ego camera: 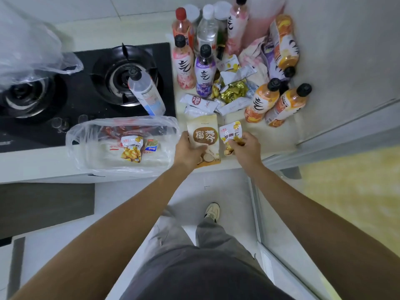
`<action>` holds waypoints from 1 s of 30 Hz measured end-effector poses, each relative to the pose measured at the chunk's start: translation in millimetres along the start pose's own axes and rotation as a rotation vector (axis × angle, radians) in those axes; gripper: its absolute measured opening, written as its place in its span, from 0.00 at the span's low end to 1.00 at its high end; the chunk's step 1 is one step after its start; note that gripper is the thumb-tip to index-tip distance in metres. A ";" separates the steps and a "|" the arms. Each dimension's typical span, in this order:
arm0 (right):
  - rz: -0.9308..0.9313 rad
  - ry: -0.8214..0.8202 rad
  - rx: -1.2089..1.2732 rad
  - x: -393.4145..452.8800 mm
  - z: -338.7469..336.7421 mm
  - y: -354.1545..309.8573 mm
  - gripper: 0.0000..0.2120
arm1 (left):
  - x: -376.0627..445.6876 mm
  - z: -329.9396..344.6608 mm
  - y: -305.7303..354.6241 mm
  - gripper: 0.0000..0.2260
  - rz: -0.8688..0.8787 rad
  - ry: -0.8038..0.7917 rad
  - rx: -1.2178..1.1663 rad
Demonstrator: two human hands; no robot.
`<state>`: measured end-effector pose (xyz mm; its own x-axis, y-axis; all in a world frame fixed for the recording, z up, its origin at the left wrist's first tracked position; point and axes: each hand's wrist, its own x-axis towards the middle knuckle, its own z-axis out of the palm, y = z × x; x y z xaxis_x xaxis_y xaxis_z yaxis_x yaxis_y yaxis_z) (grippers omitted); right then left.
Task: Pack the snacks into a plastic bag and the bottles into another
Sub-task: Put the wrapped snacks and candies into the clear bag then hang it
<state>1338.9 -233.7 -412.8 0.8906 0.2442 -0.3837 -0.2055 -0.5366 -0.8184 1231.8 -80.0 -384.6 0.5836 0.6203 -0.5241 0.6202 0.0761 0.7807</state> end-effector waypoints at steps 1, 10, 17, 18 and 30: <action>0.001 -0.004 0.029 -4.4 1.7 -2.8 0.05 | -5.6 -8.4 -0.4 0.16 0.008 0.004 -0.046; -0.060 -0.156 0.069 -41.4 69.2 -46.3 0.11 | -39.9 -119.1 -29.8 0.17 -0.028 0.149 -0.247; -0.030 -0.350 -0.055 -61.2 150.0 -83.1 0.06 | -25.1 -193.9 -67.8 0.16 -0.176 0.287 -0.253; -0.011 -0.366 -0.064 -62.5 160.7 -85.9 0.06 | -20.3 -200.6 -70.1 0.19 -0.195 0.282 -0.240; -0.051 -0.212 -0.345 -61.5 218.2 -115.6 0.07 | 33.2 -230.3 -62.2 0.22 -0.110 0.060 -0.077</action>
<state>1219.3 -10.4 -388.0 0.7850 0.4193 -0.4560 0.0168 -0.7503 -0.6609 1091.9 115.6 -372.2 0.4805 0.6502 -0.5886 0.6352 0.2048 0.7447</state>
